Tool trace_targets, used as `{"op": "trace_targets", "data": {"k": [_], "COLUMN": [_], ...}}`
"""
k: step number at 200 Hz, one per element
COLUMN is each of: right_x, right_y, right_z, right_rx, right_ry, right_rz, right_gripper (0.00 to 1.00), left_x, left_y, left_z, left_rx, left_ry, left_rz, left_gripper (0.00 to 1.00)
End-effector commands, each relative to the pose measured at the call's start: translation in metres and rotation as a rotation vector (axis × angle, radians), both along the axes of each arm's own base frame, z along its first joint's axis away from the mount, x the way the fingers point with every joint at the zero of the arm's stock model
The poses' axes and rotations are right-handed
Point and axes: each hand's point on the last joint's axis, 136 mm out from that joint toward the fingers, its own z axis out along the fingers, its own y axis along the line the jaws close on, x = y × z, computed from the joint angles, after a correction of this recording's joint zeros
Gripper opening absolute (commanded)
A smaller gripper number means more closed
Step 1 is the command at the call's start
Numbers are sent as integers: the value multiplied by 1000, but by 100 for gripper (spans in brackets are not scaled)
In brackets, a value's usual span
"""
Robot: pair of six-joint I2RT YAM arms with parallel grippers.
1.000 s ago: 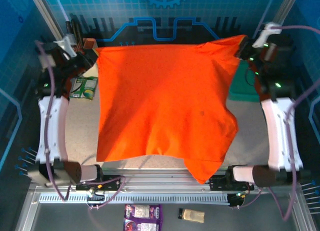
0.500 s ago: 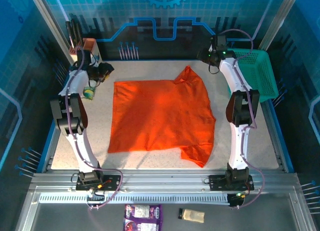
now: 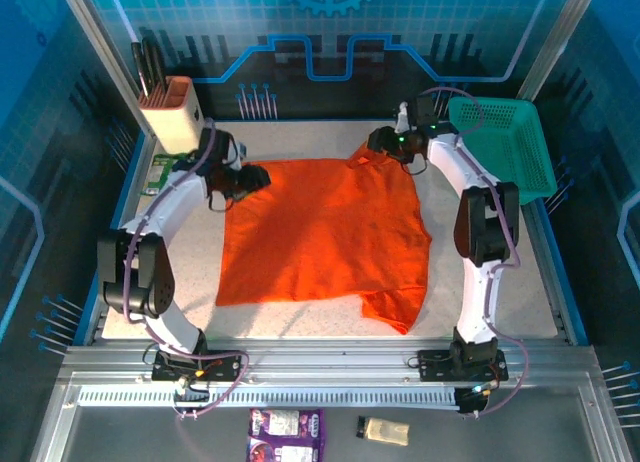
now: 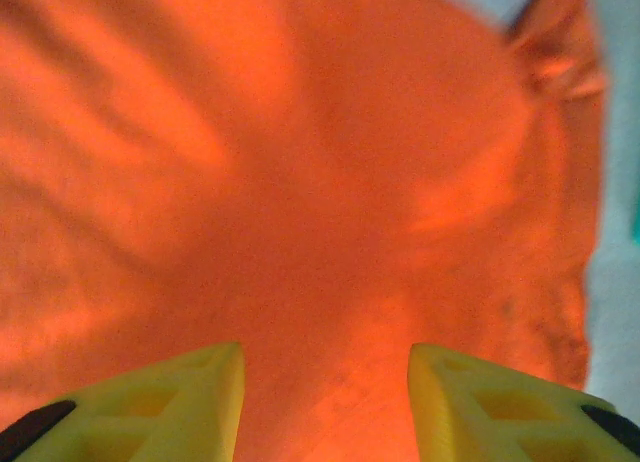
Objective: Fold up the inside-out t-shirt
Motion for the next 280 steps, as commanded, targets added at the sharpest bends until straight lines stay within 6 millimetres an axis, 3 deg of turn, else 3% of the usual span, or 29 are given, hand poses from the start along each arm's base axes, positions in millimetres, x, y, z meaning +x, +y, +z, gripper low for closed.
{"op": "trace_targets", "data": {"k": [1,19,28,31,41,118,142,165,195,224,239,245,261,280], "right_x": [11,19,23,24,28,55,62,71,89,101,100,99,94,81], "right_y": [17,15,15,17,21,45,51,58,83,108,106,103,92,75], "right_z": [-25,-46,-45,-58,-66,-81,-78,-70,-55,-65,-64,-58,-31,-2], "right_rx": [40,39,58,62,92,181,192,207,269,318,299,287,261,234], "right_ry": [55,98,96,117,126,99,84,52,-41,-80,-63,-64,-97,-133], "right_rz": [-4,-57,-72,-76,-84,-89,-89,-79,-45,35,49,48,33,16], "right_gripper": [59,56,54,54,51,37,24,0,0,0,36,43,50,51], "left_x": [-21,-33,-38,-39,-43,-57,-61,-64,-68,-75,-79,-80,-82,-83], "left_y": [8,7,7,7,8,11,12,15,17,20,20,20,20,20], "left_z": [-28,-46,-52,-53,-57,-73,-74,-72,-69,-67,-66,-66,-67,-69], "left_rx": [13,4,5,6,10,29,41,53,69,76,72,70,70,72], "left_ry": [65,104,122,126,137,181,189,190,193,190,190,190,193,194], "left_rz": [53,59,60,59,60,67,65,66,66,75,80,81,81,80], "left_gripper": [46,46,46,46,46,45,45,44,44,44,44,44,44,44]}}
